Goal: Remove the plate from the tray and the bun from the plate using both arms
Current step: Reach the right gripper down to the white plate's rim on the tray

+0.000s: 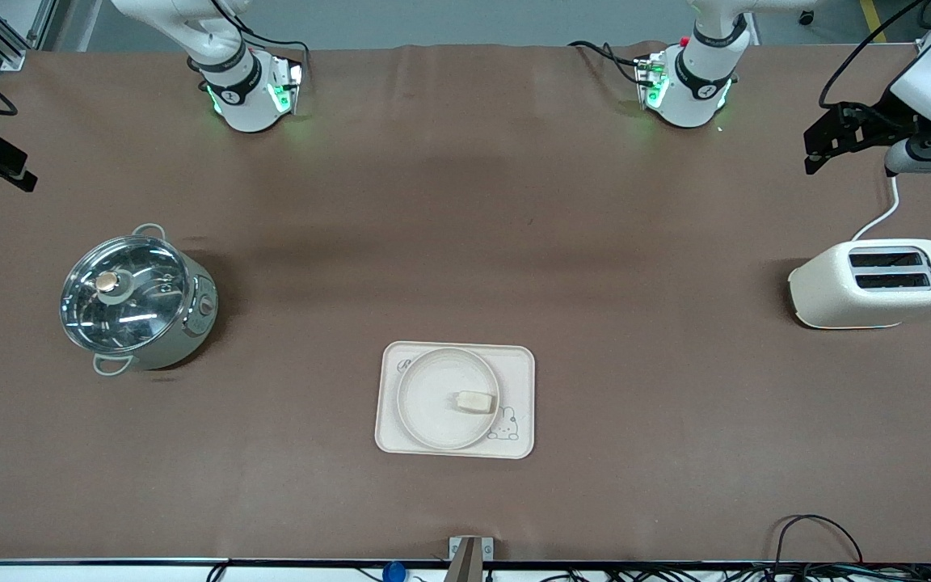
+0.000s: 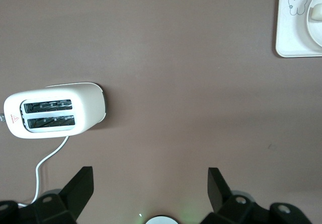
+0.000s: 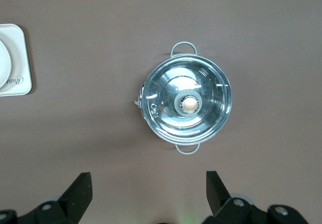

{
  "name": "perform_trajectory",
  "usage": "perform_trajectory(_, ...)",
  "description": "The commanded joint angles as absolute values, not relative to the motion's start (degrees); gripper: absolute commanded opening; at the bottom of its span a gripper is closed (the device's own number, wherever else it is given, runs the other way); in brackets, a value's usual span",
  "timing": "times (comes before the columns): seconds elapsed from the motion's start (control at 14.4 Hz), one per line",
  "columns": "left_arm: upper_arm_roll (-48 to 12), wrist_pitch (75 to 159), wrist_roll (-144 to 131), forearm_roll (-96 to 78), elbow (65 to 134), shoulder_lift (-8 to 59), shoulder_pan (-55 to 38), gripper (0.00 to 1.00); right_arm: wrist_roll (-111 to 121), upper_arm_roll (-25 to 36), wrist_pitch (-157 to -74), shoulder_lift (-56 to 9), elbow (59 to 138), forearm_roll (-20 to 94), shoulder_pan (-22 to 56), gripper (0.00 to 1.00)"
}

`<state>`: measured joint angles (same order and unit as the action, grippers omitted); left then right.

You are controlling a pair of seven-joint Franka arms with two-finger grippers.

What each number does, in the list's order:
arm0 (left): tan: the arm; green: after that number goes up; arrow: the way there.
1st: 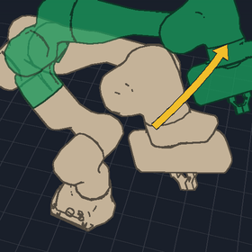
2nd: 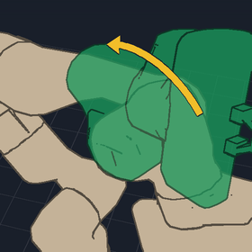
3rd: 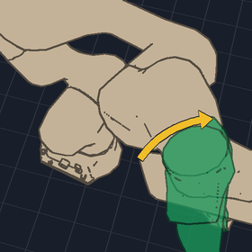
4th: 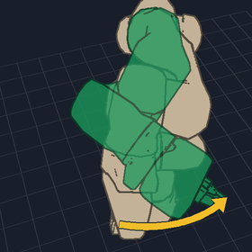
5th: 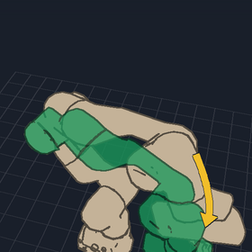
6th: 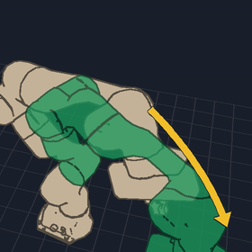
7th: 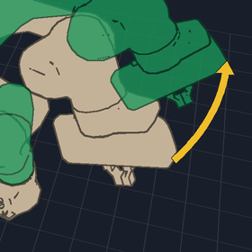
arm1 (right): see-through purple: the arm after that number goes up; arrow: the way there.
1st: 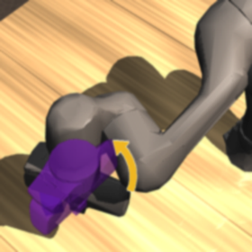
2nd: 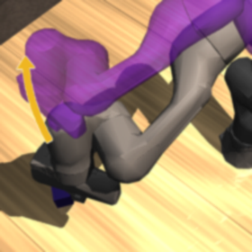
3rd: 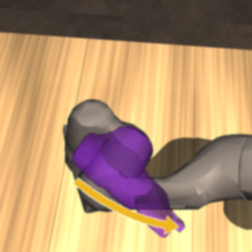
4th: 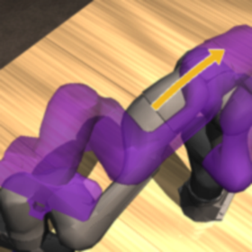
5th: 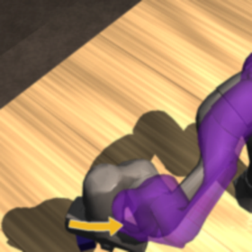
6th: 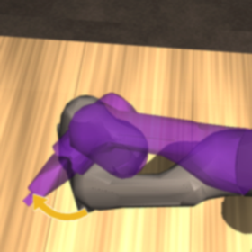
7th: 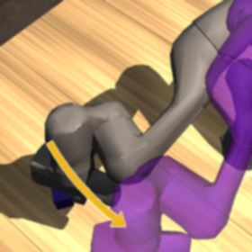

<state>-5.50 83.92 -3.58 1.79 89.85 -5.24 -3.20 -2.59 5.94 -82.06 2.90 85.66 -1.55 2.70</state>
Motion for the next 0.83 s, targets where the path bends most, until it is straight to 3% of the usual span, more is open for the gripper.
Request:
perform_trajectory(0.0,-5.71,82.70,-2.72,1.32,88.59,-4.92,-3.08,1.00,-1.93,5.62,-82.53,3.87,86.75,-2.29,2.55,1.00)
perform_trajectory(0.35,-5.71,82.71,-3.16,2.11,86.31,-2.82,-3.25,1.00,-2.28,5.62,-86.03,1.77,87.53,2.08,4.12,1.00)
perform_trajectory(0.76,-5.71,82.88,-4.04,1.67,86.84,-2.72,-3.34,1.00,-10.54,5.62,-101.83,-14.65,87.54,12.20,13.17,1.00)
